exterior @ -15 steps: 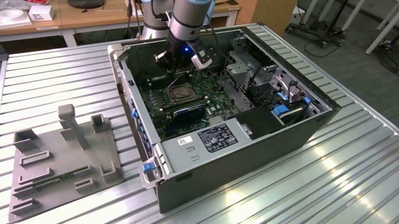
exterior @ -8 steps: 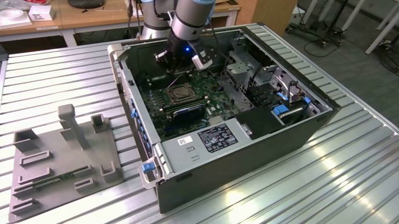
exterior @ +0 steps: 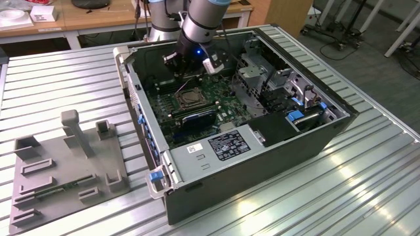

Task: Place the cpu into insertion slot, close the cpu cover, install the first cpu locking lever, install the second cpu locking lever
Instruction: 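Install the first cpu locking lever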

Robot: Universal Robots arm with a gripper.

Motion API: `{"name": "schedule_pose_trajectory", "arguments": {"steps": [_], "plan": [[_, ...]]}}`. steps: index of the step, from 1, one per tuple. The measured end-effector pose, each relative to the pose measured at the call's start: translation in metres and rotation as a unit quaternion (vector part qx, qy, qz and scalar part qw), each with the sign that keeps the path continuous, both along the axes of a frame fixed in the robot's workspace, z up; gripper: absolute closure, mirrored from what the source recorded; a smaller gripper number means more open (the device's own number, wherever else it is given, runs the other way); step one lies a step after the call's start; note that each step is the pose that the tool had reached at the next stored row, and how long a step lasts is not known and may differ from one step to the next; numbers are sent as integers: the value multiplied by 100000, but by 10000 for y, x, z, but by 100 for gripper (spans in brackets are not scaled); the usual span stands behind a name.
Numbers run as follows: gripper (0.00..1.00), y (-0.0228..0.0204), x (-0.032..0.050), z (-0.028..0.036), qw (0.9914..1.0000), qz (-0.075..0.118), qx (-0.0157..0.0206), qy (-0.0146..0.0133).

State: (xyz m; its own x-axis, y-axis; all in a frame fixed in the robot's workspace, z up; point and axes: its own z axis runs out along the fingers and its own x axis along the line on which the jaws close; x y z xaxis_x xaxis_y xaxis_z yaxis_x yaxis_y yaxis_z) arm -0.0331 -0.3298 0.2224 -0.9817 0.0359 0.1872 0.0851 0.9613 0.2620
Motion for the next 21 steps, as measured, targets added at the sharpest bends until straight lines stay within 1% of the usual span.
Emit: {"name": "schedule_pose_trajectory", "arguments": {"steps": [1,2,3,7,13,17,20,21], "plan": [[89,0,8,0,99999,-3,-4,380],[89,-1,15,0,99998,-32,-14,574],[89,-1,20,0,99998,-67,-16,634],[89,-5,34,-1,99997,-111,8,720],[89,-49,44,-1,99996,-124,-2,862],[89,-49,44,-1,99996,-130,-2,868],[89,-49,83,-2,99996,-123,3,923],[89,-50,106,-2,99995,-120,-3,1022]]}}
